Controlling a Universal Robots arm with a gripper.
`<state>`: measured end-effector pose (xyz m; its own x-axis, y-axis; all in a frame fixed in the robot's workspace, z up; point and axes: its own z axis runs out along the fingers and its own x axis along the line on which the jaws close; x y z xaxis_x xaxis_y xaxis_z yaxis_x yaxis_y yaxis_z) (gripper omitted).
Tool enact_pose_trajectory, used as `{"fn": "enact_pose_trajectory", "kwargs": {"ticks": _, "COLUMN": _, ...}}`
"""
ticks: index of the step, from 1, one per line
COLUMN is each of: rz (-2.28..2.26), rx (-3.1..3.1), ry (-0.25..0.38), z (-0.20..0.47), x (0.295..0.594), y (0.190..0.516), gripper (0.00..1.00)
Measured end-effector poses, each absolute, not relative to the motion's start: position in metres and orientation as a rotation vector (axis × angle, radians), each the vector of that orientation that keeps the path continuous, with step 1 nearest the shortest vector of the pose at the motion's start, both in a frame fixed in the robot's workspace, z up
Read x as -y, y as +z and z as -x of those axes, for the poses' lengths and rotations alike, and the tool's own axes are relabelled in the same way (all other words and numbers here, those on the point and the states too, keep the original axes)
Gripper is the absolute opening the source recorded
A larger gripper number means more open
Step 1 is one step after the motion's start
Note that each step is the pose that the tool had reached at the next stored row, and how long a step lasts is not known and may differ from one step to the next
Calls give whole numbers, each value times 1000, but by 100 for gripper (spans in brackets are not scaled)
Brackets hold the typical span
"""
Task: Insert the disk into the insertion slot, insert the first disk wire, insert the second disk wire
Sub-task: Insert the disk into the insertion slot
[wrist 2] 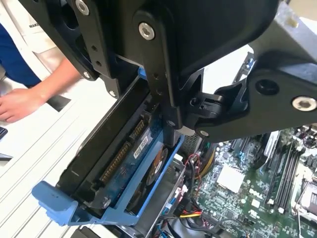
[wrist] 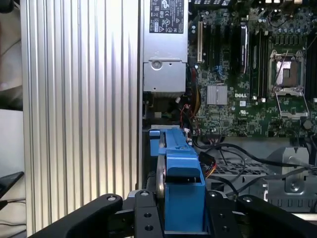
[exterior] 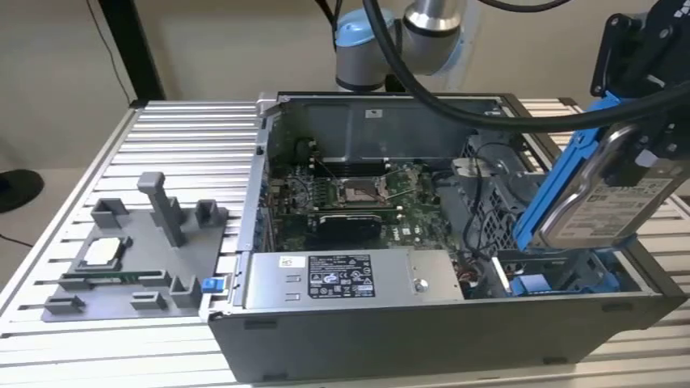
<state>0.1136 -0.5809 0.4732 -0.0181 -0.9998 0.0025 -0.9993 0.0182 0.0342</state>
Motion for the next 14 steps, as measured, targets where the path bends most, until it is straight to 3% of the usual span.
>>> {"fn": "enact_pose_trajectory", "kwargs": {"ticks": 14, "rz": -2183, "rx": 2223, "ry": -35, "z": -122, "x": 582, "y": 456, "gripper": 0}}
